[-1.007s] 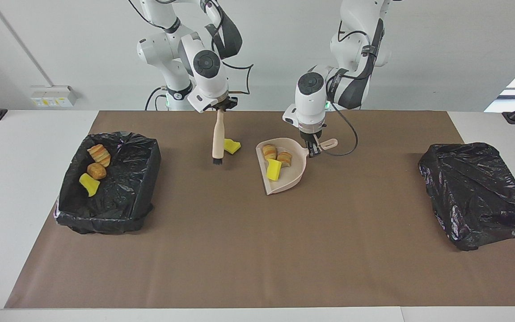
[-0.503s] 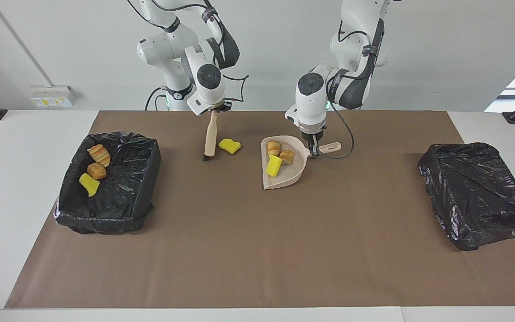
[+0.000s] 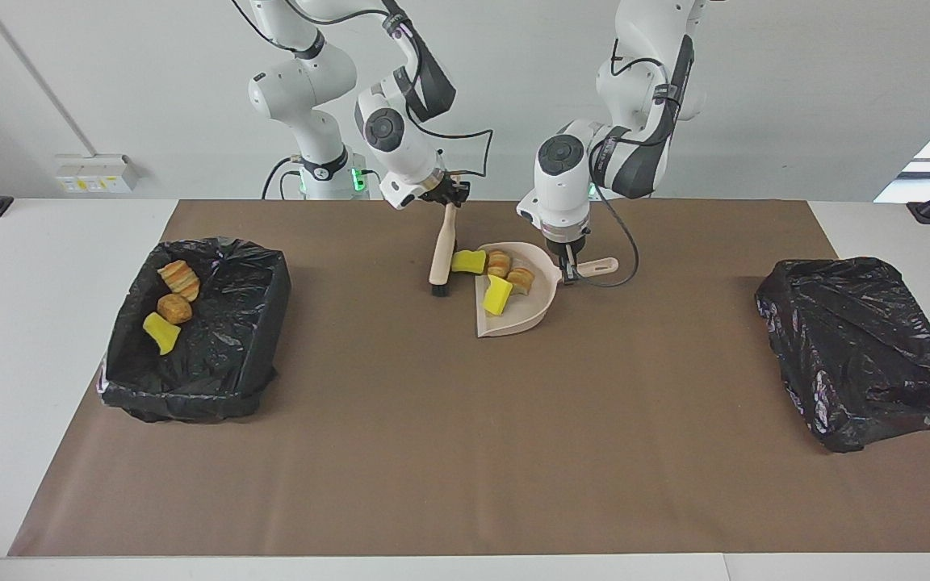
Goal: Sweep and dump trash in bin
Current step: 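Sweep the remaining bread and sponge into the dustpan with the right gripper, then carry the loaded dustpan toward the bin nearer the left gripper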
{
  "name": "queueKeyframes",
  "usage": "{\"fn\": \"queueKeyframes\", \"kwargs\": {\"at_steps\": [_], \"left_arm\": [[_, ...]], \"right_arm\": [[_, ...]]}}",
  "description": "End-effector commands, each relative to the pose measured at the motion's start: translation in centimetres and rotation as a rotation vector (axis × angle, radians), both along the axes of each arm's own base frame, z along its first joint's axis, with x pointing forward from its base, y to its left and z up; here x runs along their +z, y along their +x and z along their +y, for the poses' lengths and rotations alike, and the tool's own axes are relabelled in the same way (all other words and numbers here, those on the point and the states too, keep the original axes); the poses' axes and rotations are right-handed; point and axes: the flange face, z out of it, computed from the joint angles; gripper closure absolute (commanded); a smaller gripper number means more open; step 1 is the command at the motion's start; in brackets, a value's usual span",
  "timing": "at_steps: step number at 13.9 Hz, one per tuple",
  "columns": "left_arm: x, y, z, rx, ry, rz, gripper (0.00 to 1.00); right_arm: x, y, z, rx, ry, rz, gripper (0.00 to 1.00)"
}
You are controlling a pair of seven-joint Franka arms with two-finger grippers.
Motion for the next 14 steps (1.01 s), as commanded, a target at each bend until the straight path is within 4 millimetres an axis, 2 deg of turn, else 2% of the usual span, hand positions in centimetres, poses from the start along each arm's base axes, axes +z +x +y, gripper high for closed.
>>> {"fn": "queueKeyframes", "kwargs": {"at_steps": [1, 2, 5, 10, 12, 14], "left_arm": [[0.3, -0.5, 1.0, -0.022, 0.001, -0.023, 1.0], [0.3, -0.5, 1.0, -0.022, 0.0, -0.024, 1.0], [0.3, -0.1, 1.5, -0.011, -0.001, -0.025, 1.0], [0.5, 0.5, 2.3, 0.001, -0.003, -0.026, 1.0], [1.3, 1.4, 2.8, -0.018, -0.013, -0.032, 1.0], [3.1, 2.6, 3.7, -0.05, -0.03, -0.051, 1.0]], "right_arm": [[1.6, 2.1, 3.3, -0.038, 0.089, -0.004, 1.0], [2.3, 2.5, 3.8, -0.043, 0.098, -0.009, 1.0], [3.8, 2.5, 3.2, 0.003, 0.082, -0.009, 1.0], [5.9, 2.3, 2.3, 0.237, -0.221, -0.056, 1.0], [7.4, 2.1, 1.4, 0.301, -0.295, -0.047, 1.0], [8.3, 2.5, 0.4, 0.331, -0.351, -0.043, 1.0]]}}
